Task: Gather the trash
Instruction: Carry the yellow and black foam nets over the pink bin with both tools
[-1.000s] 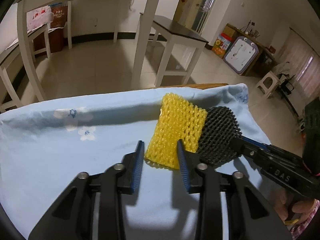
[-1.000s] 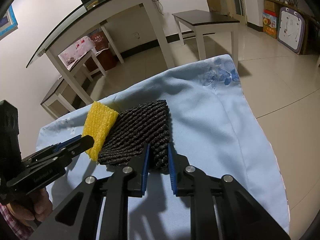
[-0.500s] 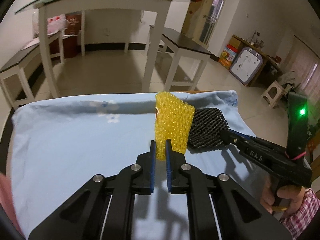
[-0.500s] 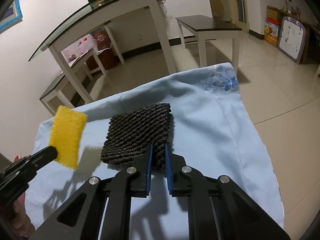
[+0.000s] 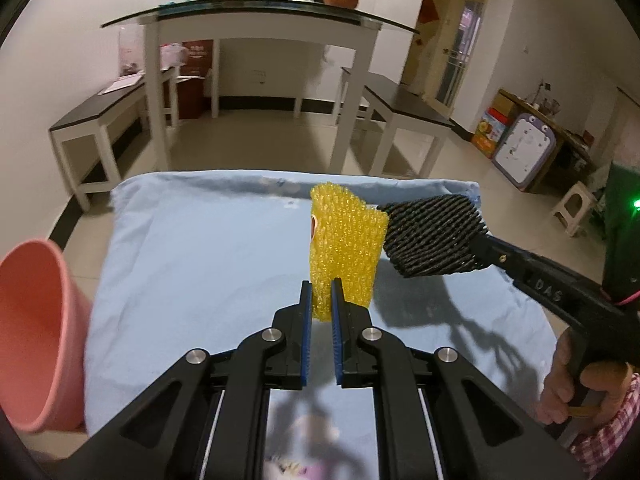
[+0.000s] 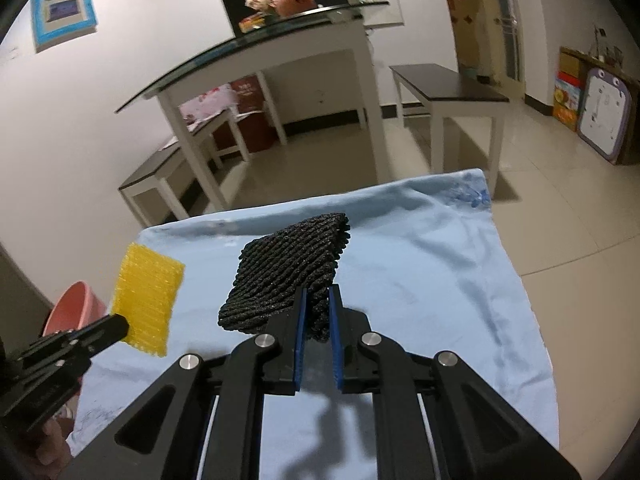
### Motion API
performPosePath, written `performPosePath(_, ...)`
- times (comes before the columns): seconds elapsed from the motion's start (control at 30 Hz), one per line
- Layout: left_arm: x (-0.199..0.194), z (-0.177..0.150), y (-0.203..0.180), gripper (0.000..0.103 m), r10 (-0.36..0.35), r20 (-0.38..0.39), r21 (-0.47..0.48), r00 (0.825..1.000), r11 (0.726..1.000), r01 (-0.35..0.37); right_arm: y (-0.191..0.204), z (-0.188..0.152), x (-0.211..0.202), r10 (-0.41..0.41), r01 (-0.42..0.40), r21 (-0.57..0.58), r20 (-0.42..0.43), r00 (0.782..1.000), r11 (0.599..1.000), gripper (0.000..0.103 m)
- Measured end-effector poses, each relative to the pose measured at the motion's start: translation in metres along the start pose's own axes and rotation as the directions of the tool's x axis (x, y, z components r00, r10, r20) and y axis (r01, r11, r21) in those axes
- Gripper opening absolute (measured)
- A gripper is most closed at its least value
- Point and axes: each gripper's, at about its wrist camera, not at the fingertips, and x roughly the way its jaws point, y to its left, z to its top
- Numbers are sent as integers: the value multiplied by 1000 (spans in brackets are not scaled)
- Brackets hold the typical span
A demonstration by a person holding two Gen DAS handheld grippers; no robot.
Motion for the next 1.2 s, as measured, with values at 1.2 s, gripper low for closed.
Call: performPosePath(1.2, -132, -64, 140, 8, 313, 132, -377, 940, 893, -245, 232, -27, -23, 210, -222, -367, -72, 975, 903, 10)
